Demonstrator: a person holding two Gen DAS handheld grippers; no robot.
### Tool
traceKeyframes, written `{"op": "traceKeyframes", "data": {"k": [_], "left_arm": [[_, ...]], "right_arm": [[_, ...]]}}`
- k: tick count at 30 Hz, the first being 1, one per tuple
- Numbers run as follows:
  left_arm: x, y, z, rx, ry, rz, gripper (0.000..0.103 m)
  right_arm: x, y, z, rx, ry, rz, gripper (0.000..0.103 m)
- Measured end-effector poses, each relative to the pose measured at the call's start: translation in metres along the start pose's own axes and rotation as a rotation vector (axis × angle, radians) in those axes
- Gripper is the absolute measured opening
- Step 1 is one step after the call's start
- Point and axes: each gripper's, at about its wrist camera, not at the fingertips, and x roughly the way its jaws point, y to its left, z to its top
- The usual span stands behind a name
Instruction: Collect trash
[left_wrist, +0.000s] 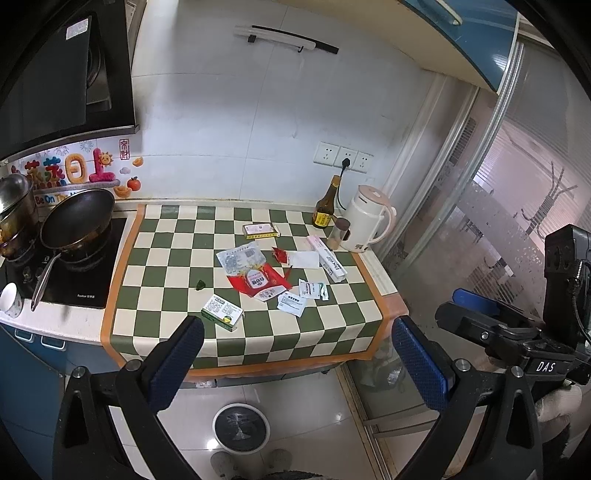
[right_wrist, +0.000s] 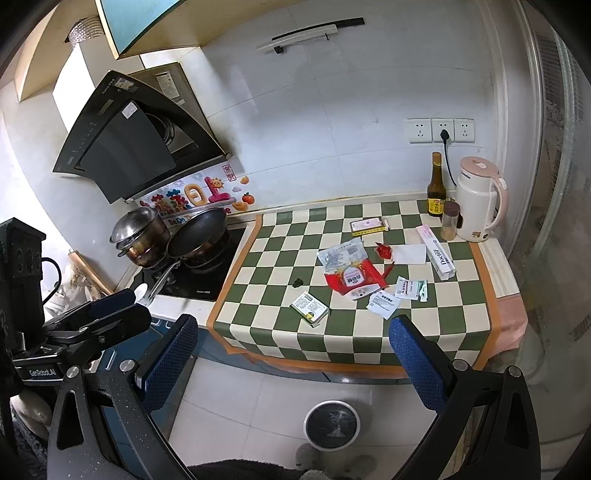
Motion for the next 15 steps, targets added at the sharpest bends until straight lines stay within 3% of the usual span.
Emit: {"op": "traceKeyframes", "data": {"k": [15], "left_arm": [[-0.0048,0.0072,0.0017,-0.007,-0.003,0.005,0.103]], "right_arm": [[0.0033,0.0090,-0.0012,-0.013,0.007,0.014,0.103]]}}
